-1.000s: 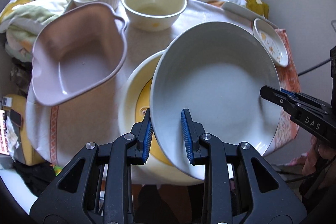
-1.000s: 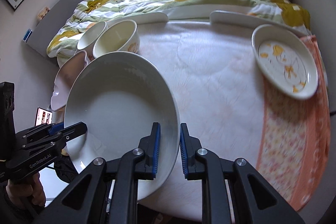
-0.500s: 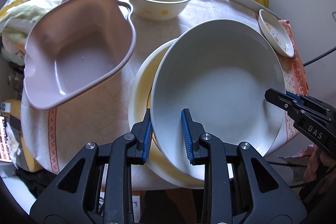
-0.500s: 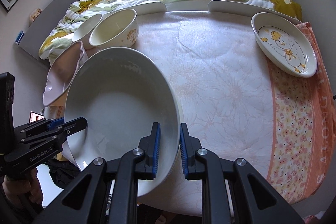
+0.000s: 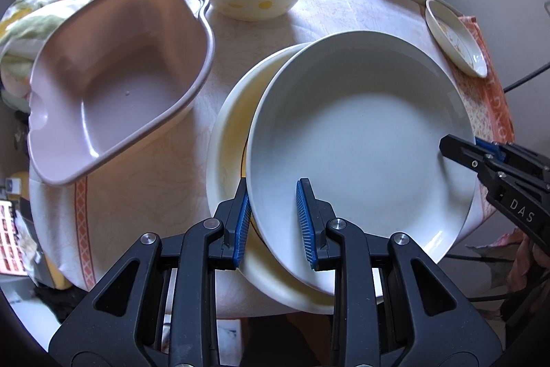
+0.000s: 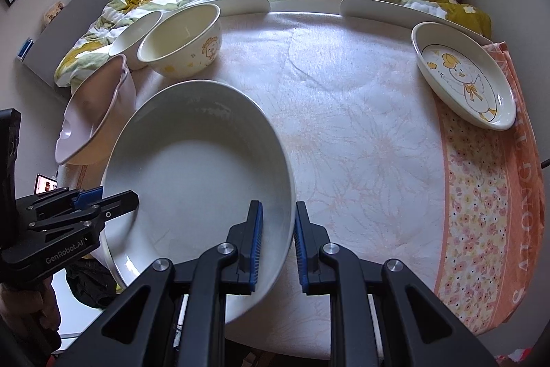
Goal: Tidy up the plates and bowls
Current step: 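Lift the white plate and lower it onto the yellow duck dish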
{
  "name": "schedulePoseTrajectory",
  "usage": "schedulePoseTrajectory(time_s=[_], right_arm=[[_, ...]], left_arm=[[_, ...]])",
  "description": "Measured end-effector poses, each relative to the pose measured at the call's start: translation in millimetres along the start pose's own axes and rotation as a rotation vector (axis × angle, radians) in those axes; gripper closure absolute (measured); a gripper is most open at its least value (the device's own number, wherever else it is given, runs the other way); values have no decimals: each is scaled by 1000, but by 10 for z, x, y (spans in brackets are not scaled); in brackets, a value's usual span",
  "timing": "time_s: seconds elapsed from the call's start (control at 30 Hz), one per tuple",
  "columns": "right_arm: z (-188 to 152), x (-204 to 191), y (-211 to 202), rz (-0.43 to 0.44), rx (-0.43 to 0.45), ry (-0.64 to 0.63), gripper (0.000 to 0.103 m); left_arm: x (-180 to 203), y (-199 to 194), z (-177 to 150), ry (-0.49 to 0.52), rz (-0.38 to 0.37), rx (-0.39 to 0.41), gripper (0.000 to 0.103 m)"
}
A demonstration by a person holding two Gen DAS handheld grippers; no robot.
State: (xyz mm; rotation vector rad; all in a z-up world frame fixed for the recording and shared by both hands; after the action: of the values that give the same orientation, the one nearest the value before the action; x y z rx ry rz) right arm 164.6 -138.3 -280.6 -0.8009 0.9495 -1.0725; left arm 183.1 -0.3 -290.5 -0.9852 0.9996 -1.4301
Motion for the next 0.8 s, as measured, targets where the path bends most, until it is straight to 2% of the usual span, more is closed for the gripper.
schedulePoseTrajectory(time_s=[0.33, 0.7, 0.8], right_arm=[[-46, -22, 47, -28, -5, -24, 87], [-56, -169, 65, -138, -4, -135, 87], [-53, -167, 68, -140, -3, -137, 87]], left_arm=[[198, -14, 23, 149, 152, 62, 79], [252, -36, -43, 209, 238, 91, 80], [306, -70, -65, 249, 293, 120, 80]])
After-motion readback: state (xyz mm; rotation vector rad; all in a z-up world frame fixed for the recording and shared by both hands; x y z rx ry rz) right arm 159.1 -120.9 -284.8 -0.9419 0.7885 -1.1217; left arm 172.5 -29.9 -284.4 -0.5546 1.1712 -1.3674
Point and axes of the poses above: each gripper's, at about its wrist camera, not at the fingertips, and y roughly the way its jaws point, x to its right, z to its top, the point moved 2 cm from there along y, roughly the way its jaws point, and after that the axes turned 6 degrees about z, right-handed, at the moved point
